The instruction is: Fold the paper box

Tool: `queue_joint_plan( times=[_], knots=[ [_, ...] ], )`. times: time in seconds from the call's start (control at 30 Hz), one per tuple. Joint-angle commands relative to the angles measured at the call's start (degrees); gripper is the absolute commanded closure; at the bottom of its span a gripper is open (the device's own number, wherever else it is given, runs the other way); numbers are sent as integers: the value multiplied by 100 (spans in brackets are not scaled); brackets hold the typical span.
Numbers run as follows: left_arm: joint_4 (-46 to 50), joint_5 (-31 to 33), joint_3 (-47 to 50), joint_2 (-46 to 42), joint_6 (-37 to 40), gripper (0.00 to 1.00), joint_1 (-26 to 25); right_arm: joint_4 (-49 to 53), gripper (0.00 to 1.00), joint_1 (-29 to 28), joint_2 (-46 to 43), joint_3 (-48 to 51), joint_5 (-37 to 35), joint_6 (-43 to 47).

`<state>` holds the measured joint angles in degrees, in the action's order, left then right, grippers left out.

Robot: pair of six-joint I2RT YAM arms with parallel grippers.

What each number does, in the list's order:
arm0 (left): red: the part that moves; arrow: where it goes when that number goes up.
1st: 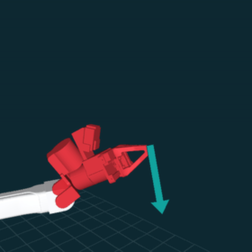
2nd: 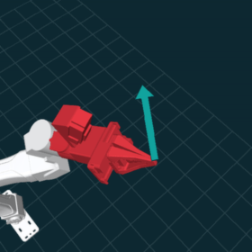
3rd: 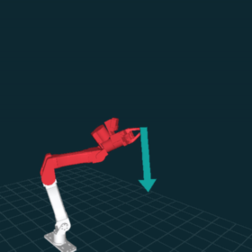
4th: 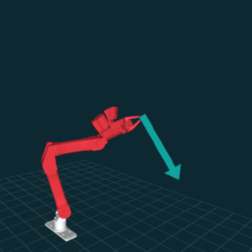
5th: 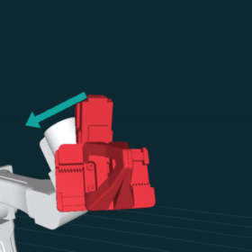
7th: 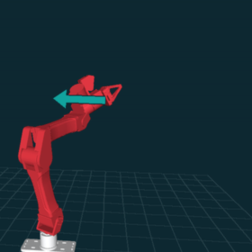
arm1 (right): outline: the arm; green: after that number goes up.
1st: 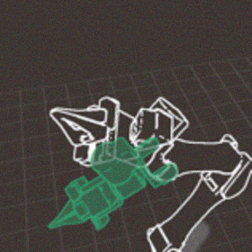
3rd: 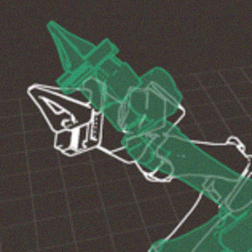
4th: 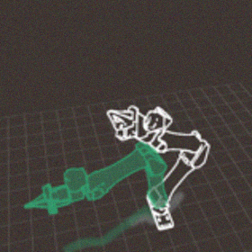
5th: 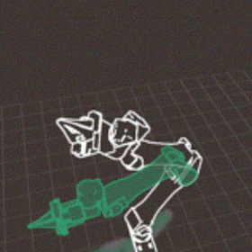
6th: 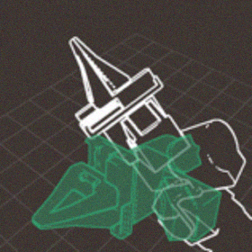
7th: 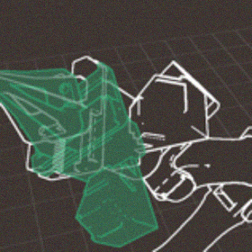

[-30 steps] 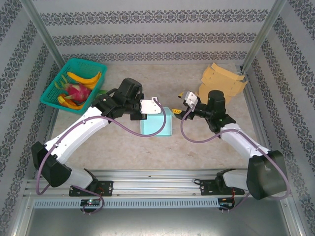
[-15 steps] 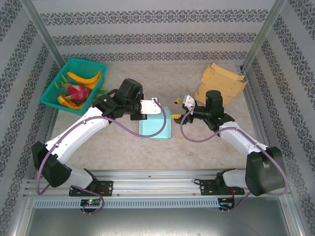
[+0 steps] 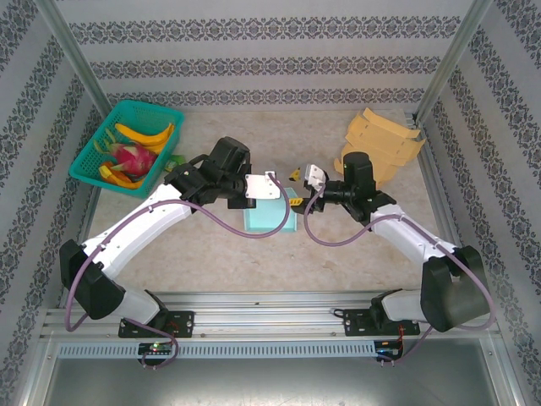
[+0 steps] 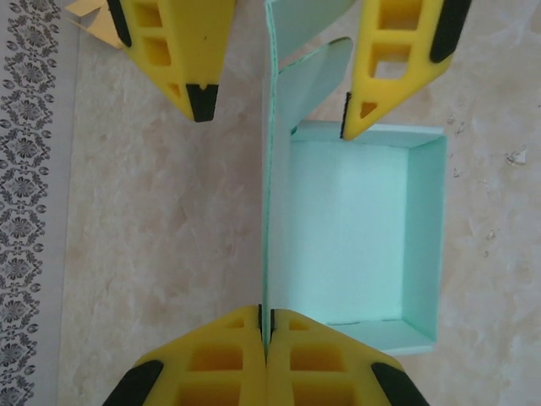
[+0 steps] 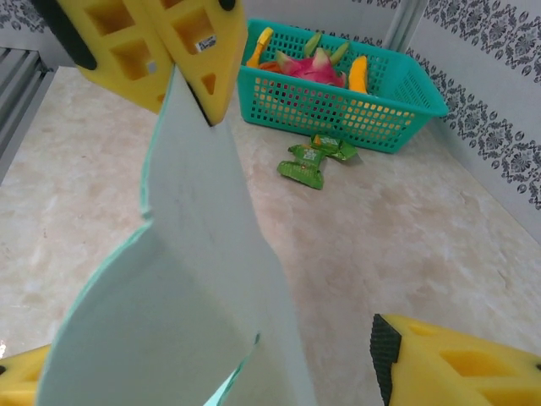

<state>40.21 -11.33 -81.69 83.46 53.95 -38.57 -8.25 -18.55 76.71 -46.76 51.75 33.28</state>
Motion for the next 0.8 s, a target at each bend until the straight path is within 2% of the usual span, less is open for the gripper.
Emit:
queue_joint_plan(
  times=[0.0,0.1,0.37,0.47,0.6,0.77],
  knots=[
    [-74,-171,-31,-155,93,100,-80,97,34,-51,72,-181,293,204],
    [-83,45,-27,-155,138,100,-78,497,31,0,-59,-297,322,383],
    [-168,202,-8,-155,51,100,-79,2697,25,487,-573,-969,196,1545],
    [-123,192,17,-146,54,100,-82,2827,25,741,-792,-882,-44,1783],
    [-138,103,48,-172,32,100,-81,2947,24,793,-801,-848,-826,2032],
    [-162,46,48,-215,5,100,-90,2899,25,695,-578,-807,-838,2195]
  ],
)
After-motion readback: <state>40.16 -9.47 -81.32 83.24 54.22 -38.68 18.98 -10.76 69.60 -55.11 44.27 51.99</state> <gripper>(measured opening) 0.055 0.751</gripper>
